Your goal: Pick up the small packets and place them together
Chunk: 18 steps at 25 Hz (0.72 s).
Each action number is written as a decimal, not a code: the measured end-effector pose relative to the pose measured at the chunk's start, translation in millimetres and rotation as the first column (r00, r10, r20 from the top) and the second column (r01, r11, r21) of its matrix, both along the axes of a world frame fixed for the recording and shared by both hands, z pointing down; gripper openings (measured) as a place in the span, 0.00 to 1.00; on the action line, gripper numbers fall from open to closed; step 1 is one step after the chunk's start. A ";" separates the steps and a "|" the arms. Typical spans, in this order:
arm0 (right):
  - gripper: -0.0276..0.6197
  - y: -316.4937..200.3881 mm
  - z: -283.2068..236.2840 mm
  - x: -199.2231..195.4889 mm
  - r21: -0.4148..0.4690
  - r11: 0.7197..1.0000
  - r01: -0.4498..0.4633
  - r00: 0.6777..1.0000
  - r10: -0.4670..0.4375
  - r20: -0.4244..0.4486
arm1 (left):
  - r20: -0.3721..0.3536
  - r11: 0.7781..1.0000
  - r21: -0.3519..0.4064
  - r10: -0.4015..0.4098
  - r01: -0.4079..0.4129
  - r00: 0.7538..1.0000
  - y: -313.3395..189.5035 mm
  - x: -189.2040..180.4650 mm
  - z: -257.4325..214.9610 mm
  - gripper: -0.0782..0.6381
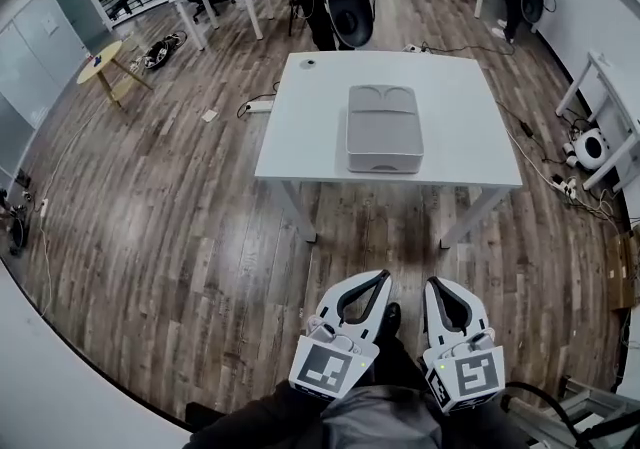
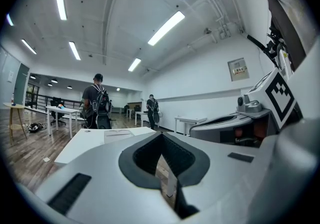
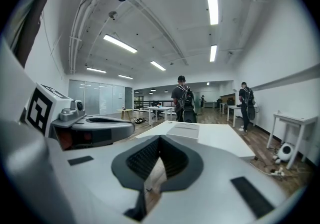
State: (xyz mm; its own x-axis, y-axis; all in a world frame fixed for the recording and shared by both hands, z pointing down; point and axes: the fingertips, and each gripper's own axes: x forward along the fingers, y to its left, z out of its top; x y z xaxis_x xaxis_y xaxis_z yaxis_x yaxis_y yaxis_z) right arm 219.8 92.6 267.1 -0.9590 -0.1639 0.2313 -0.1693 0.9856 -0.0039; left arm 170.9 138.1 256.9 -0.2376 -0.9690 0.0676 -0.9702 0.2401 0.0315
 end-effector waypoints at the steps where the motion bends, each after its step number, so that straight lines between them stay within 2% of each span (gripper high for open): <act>1: 0.04 -6.4 2.9 -3.1 -0.010 1.000 -0.005 1.000 0.005 0.003 | 0.006 1.000 -0.011 0.001 -0.001 1.000 -4.2 -2.4 2.6 0.10; 12: 0.04 -53.5 22.4 -43.4 -0.111 0.993 0.046 0.999 -0.043 0.025 | -0.003 0.991 -0.131 -0.030 0.030 1.000 -50.6 -28.8 21.6 0.10; 18: 0.04 -103.4 18.4 -66.5 -0.119 0.992 0.042 0.998 -0.037 0.047 | 0.018 0.989 -0.148 -0.008 0.011 1.000 -101.7 -49.3 19.0 0.10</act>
